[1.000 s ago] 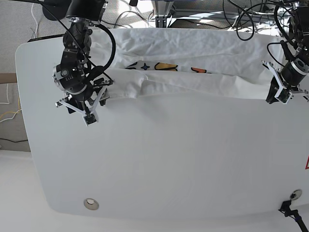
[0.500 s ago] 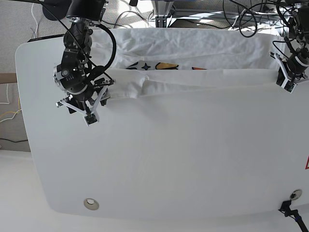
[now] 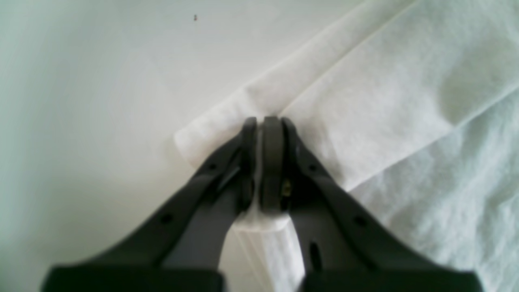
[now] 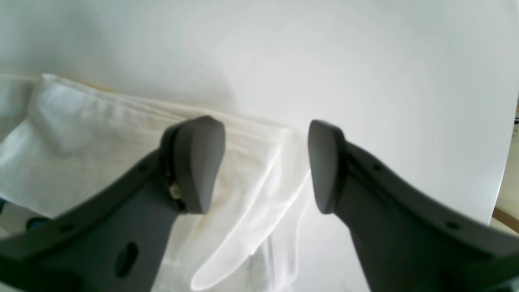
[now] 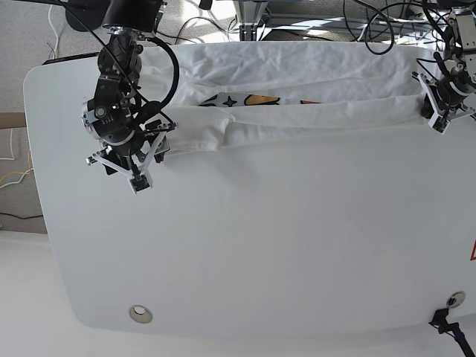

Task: Fold the T-shirt properly
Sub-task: 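Release the folded edge and raise both grippers off the shirt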

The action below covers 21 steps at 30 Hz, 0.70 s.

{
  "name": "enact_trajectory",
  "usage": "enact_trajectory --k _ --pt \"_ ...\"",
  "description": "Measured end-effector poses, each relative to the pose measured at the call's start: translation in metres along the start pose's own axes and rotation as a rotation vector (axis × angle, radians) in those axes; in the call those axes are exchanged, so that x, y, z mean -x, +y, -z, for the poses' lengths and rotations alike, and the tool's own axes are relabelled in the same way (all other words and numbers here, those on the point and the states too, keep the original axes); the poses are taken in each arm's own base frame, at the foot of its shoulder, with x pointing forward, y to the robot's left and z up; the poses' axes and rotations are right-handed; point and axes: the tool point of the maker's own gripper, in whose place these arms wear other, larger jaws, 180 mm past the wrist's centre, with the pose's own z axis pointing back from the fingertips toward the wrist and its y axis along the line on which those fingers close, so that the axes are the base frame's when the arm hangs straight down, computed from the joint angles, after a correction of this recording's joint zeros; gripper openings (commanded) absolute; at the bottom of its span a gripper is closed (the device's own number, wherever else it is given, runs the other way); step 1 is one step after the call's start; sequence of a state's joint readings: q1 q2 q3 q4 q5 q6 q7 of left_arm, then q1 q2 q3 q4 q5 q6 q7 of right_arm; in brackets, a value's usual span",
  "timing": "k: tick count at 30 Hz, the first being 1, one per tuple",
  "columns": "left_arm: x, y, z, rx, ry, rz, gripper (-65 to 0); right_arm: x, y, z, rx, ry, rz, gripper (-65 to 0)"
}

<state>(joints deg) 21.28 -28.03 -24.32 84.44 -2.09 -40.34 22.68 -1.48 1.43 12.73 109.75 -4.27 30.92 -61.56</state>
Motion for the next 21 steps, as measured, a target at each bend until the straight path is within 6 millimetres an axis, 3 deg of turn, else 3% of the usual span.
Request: enact_trajectory --k 3,6,11,14,16,21 --pt "0.0 0.001 0.0 -0.002 0.002 0.003 -32.1 0.0 0.0 0.0 0.0 -0.001 0.0 -30.2" --pt "-0.002 0.007 -0.002 -0.017 -0.001 0.006 -19.0 -0.002 -0.001 0.0 0.001 -0.004 0.0 -30.2" --pt "-0.031 0.021 0.0 -0.047 -0.062 0.014 -18.2 -0.002 -0.001 0.0 0.002 -0.005 -0.001 -30.2" --pt "-0.063 0.05 -0.024 -0.149 -0.163 0.016 -18.2 -0.003 -0.001 0.0 0.002 -0.006 -0.001 -30.2" --pt "-0.079 0.059 -0.036 -0.195 -0.195 0.05 -18.2 -0.005 -0.001 -0.002 0.003 -0.013 -0.004 -30.2" --pt "-0.13 0.032 -0.056 -0.133 -0.374 0.071 -18.2 -0.044 0.013 -0.021 -0.083 -0.182 0.034 -30.3"
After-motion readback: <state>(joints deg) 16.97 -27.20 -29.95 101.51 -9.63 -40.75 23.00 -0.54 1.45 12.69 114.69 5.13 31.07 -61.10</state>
